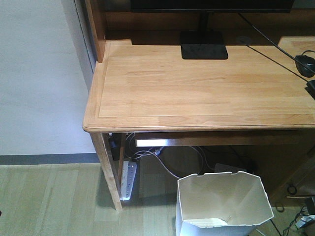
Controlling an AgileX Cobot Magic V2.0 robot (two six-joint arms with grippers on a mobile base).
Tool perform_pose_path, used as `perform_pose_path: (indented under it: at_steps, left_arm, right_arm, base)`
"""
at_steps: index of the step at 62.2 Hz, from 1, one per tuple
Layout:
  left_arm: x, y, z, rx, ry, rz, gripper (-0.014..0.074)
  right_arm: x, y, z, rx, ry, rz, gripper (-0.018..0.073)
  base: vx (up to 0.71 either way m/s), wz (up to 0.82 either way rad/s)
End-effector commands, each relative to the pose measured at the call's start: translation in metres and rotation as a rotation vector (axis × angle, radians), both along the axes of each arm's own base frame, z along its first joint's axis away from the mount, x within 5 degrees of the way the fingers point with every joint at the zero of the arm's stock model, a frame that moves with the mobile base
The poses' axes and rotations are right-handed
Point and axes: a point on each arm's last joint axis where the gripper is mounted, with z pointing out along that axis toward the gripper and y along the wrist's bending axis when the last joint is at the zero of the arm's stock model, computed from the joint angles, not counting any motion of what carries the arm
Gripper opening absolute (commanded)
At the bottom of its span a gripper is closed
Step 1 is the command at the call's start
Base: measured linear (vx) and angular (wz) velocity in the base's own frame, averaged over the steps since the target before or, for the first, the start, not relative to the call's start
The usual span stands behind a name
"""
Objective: Move trash bin to bedside with robot
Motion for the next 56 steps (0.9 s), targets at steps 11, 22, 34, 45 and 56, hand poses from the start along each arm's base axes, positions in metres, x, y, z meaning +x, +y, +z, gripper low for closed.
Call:
perform_pose_path:
  at_steps: [11,22,34,45,56]
  left_arm:
    - [0.001,0.000,-0.003,-0.017,-0.055,0.001,-0.0006]
    - [0.001,0.000,-0.003,-0.017,-0.055,0.001,-0.0006]
    - [0.001,0.000,-0.003,-0.017,-0.055,0.001,-0.0006]
    - [0.001,0.000,-0.003,-0.017,-0.055,0.001,-0.0006]
    - [0.001,0.000,-0.003,-0.017,-0.055,0.001,-0.0006]
  right_arm:
    - [0.009,0.000,0.046,-0.018,-0.037,-0.002,-0.0011]
    - [0.032,0.000,0.065,-0.013,0.168,-0.012,-0.0011]
    - [0.049,-0.001,0.057,-0.012,0.326,-0.016,-0.0011]
    - [0.055,-0.001,0.050,-0.002,0.399,-0.020,-0.0011]
    - [0.053,-0.001,0.045,0.001,0.461,-0.026,0.0009]
  base:
    - [0.00,0.00]
    - [0.00,0.00]
    - [0.00,0.00]
    - [0.00,0.00]
    - [0.00,0.00]
